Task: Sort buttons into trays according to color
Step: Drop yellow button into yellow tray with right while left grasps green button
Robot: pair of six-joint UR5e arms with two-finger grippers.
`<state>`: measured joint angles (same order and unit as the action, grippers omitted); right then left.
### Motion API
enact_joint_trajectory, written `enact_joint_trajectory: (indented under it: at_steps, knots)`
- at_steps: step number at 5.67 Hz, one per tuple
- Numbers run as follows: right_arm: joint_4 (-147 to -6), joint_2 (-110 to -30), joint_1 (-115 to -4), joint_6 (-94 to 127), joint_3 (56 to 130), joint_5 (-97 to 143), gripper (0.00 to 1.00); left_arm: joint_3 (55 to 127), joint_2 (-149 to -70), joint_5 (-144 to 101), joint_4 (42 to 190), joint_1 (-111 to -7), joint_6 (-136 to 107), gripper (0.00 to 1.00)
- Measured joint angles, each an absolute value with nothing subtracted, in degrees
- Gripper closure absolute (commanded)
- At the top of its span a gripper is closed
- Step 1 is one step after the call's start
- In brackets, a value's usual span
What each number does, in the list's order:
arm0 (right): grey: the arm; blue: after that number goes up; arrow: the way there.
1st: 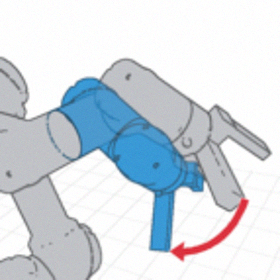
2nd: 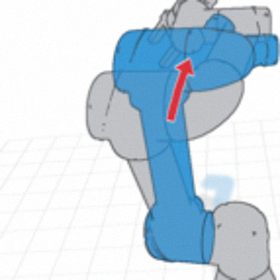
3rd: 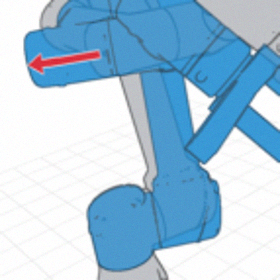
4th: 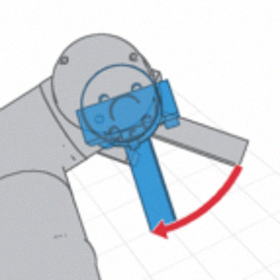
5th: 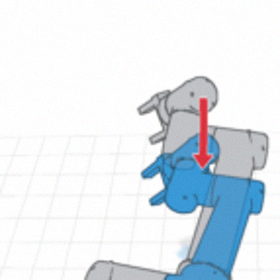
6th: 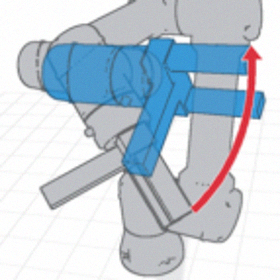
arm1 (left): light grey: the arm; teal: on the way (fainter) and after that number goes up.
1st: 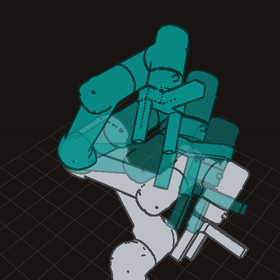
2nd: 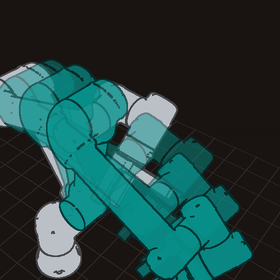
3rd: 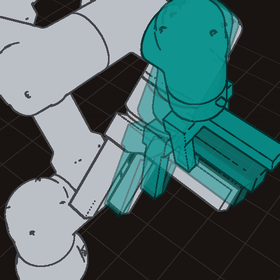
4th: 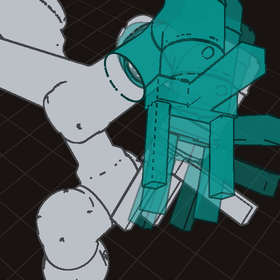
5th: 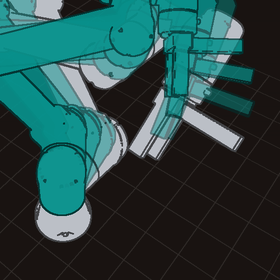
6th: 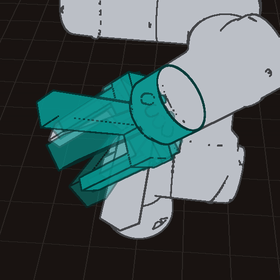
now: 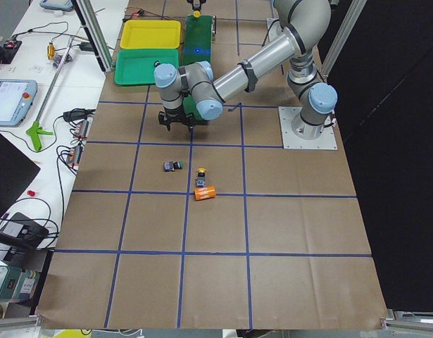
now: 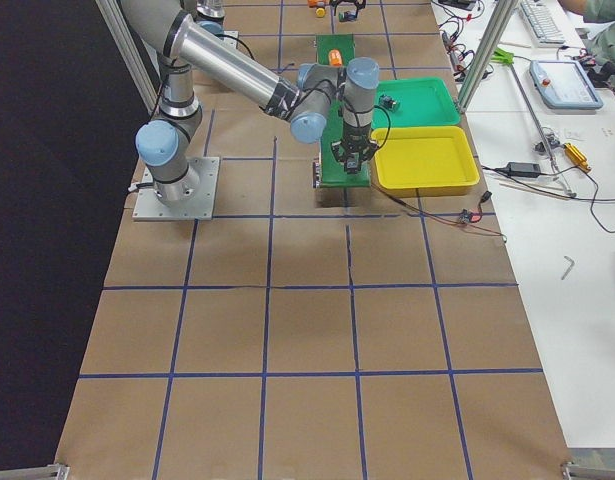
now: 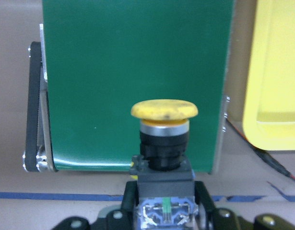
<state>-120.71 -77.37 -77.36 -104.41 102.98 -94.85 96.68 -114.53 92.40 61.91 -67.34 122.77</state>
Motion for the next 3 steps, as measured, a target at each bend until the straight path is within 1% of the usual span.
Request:
enact_joint_trajectory:
  at_steps: [1, 2, 3]
  knots:
    - [-118.7, -76.1, -77.9, -103.0, 97.5, -93.6, 0.98, 96.2, -116.3, 92.5, 59.7, -64.7, 131.4, 0.04]
    - [-117.3, -70.9, -79.8, -101.8, 90.0, -92.7, 0.98, 95.9, -118.2, 92.5, 55.2, -63.0, 138.2, 0.04]
    - [-117.1, -63.4, -82.5, -100.5, 81.5, -92.5, 0.98, 95.3, -120.7, 92.4, 50.5, -61.4, 143.4, 0.06]
